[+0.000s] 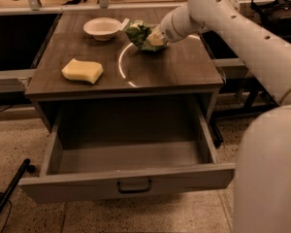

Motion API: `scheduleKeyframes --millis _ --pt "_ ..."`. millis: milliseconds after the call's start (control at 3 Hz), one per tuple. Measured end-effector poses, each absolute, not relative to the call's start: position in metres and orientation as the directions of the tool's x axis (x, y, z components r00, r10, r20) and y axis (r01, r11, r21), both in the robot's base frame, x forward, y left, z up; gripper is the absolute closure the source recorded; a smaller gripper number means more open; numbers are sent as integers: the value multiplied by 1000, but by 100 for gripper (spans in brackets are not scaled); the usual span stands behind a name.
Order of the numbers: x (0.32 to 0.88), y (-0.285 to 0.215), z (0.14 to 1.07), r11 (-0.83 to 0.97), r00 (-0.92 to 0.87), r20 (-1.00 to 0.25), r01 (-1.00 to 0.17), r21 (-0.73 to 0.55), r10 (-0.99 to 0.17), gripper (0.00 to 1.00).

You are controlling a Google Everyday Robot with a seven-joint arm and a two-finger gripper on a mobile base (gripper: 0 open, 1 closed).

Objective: Place green jalapeno chip bag into top drawer

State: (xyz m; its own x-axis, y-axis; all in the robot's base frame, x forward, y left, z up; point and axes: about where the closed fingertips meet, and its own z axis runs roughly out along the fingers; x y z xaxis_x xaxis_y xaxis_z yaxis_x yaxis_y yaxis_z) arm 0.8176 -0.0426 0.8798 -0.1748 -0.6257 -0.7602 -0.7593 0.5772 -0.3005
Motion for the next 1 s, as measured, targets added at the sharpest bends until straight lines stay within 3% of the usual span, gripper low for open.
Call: scheduleKeyframes --millis 333,667,1000 --pt "781 -52 918 535 -71 -803 -780 -325 -591 96" --pt "725 -70 962 494 25 -856 -808 -321 -516 100" --pt "724 -68 961 488 26 -854 -811 -322 -520 100"
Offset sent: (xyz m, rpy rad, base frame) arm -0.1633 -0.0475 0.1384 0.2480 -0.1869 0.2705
